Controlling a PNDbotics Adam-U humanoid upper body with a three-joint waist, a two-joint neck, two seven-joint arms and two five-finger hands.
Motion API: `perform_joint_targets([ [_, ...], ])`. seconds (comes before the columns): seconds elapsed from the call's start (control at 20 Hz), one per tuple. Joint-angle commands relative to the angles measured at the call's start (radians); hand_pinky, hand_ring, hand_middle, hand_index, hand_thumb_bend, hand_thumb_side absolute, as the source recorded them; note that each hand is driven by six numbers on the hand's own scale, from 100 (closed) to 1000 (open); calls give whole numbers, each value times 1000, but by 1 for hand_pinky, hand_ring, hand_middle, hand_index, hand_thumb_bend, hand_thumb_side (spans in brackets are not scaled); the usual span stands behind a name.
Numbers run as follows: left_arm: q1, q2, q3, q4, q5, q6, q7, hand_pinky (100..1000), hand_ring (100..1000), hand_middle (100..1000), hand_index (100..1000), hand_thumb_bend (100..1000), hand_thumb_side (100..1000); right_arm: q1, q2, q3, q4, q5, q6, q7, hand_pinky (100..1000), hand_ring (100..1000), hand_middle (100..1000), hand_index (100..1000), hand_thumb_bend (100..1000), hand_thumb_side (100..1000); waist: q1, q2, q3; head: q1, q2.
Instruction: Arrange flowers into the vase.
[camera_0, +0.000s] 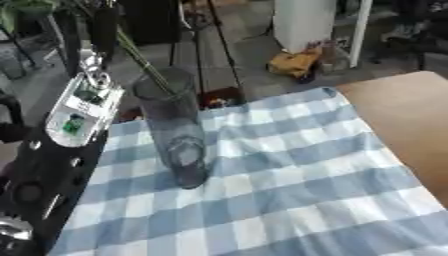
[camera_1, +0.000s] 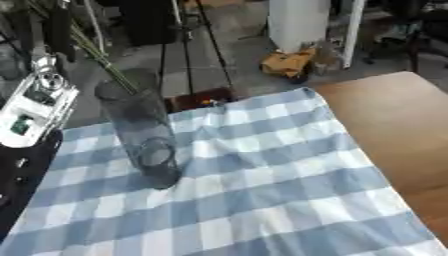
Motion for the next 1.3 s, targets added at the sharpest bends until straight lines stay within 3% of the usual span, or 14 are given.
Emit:
perform_joint_targets([
  [0.05,-15,40,-1,-8,-30,6,-24,100,352,396,341,145,938,-5,-13,-12,-15,7,2,-6,796,781,662,811,100,982,-9,-27,2,-4,-11],
  [0.85,-1,52,-17,-2,-148,49,-188,124,521,526,372,113,945,-4,-11,-15,-15,4,8,-12,796,781,661,811,100,985,-13,-31,4,-6,-12],
  [1.3,7,56,-25,-1,-225,74,-315,182,578,595,471,100,961,-3,-8,-16,-15,5,10,-17,796,781,661,811,100,986,-17,-35,6,-8,-13],
])
